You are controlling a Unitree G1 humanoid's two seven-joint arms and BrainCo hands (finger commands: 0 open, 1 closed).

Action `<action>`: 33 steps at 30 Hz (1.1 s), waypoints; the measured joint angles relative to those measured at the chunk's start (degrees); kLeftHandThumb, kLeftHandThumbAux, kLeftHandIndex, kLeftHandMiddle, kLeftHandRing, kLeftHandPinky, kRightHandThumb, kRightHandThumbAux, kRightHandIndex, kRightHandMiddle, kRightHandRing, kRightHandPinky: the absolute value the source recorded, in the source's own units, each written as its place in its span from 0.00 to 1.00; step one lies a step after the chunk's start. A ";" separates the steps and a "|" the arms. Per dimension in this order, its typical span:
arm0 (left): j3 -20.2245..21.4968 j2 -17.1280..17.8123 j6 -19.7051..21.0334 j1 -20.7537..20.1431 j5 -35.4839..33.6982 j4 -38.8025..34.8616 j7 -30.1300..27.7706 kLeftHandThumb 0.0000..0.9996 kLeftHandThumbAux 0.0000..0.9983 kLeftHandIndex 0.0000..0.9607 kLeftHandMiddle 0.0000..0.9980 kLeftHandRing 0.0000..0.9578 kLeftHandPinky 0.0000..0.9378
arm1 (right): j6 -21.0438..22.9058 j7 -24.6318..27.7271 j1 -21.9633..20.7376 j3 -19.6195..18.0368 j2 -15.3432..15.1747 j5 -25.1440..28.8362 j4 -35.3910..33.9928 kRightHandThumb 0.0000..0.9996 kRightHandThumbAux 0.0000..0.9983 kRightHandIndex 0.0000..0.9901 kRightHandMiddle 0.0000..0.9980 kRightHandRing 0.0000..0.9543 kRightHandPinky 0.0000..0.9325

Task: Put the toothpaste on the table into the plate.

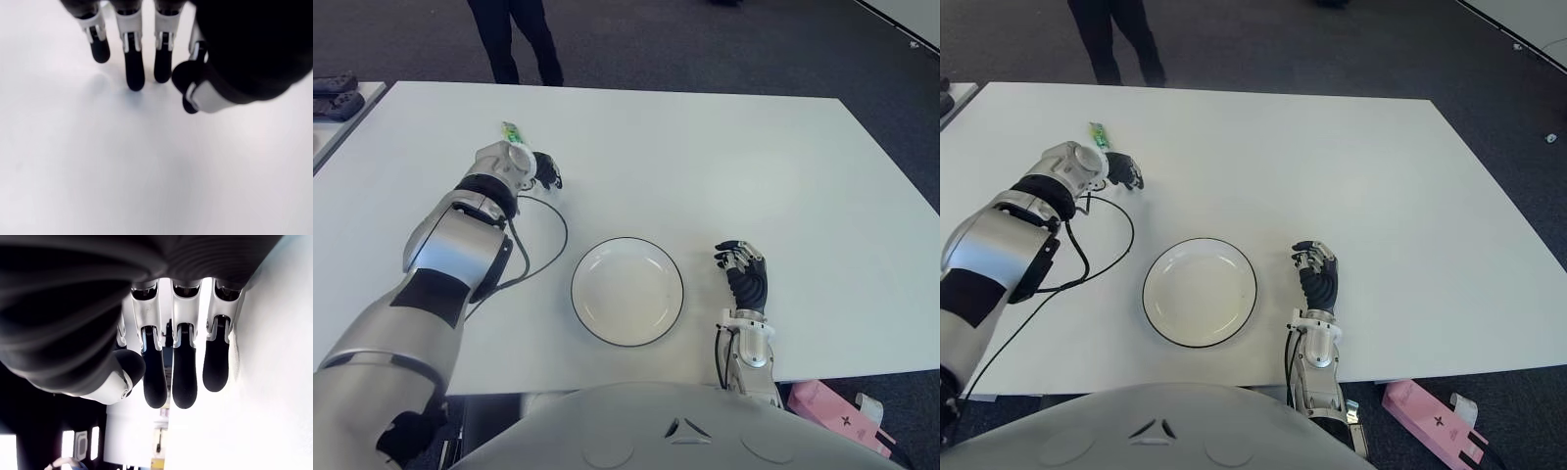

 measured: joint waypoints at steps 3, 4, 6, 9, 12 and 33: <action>-0.93 0.12 -1.34 -0.01 0.46 0.00 -0.28 0.73 0.69 0.46 0.23 0.17 0.23 | 0.00 -0.01 -0.28 -0.01 0.00 -0.03 0.25 0.71 0.73 0.43 0.48 0.52 0.53; -1.11 0.15 -1.82 0.00 0.56 0.01 -0.29 0.73 0.69 0.46 0.24 0.18 0.25 | 0.00 -0.01 -0.37 0.00 0.00 -0.08 0.33 0.71 0.73 0.43 0.48 0.52 0.53; -1.31 0.21 -2.80 0.08 0.66 0.02 -0.31 0.73 0.69 0.46 0.26 0.21 0.28 | -0.01 -0.02 -0.51 -0.01 0.00 -0.14 0.46 0.71 0.73 0.43 0.48 0.52 0.53; -1.64 0.27 -3.87 0.26 0.76 0.01 -0.31 0.73 0.69 0.46 0.28 0.25 0.33 | -0.01 -0.04 -0.71 -0.01 0.00 -0.28 0.64 0.71 0.73 0.43 0.48 0.52 0.53; -2.32 0.25 -5.67 0.67 0.91 -0.20 -0.31 0.73 0.69 0.46 0.30 0.28 0.35 | -0.03 -0.06 -0.98 -0.01 0.02 -0.36 0.89 0.71 0.73 0.43 0.48 0.52 0.53; 5.82 5.60 -27.23 14.47 -10.25 -8.69 4.30 0.83 0.67 0.45 0.48 0.57 0.67 | -1.10 -0.60 -3.97 -0.46 0.09 -0.35 3.77 0.71 0.73 0.43 0.48 0.52 0.53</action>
